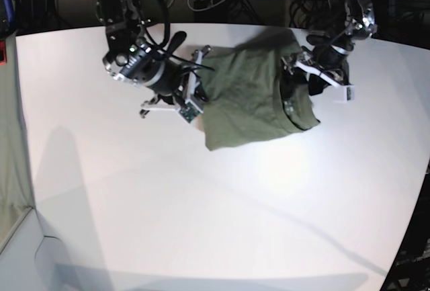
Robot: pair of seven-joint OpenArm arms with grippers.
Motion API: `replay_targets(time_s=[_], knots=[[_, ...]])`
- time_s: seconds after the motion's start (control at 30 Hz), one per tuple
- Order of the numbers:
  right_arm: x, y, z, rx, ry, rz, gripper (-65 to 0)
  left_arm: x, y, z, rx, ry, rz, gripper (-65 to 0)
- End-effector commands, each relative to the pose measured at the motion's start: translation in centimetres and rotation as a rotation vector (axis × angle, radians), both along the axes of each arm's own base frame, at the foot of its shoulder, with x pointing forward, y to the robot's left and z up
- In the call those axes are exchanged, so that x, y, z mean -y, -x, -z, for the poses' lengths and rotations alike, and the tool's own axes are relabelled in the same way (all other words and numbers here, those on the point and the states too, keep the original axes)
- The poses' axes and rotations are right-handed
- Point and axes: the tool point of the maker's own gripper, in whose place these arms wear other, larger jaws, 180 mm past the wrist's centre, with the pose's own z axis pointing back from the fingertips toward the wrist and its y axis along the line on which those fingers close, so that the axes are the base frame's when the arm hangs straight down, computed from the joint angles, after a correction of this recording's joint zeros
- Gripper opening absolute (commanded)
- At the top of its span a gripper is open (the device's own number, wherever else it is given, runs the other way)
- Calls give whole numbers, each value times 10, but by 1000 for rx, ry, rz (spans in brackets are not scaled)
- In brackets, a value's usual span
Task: Layout the t-shirt on the table in an organized manner, then fold the t-shirt properly
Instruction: 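Grasp the bunched shirt edges with both grippers and flatten the bundle, then press and smooth the folded shirt with the left gripper, squaring its edges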
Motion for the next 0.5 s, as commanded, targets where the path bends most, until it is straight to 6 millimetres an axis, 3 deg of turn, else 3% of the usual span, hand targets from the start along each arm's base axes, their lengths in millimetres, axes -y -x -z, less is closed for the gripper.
replay_targets(time_s=[0.0,0.27,0.47], knots=[[-4,-7,-13,41,-34,-5,-650,0,-2,1,-3,3,5,-118],[3,-6,-13,39,-2,-7,-650,1,-10,28,-67,47,-12,-120],[9,-9,-34,105,5,-4,-650,30,-17,44,-112,60,88,-121]])
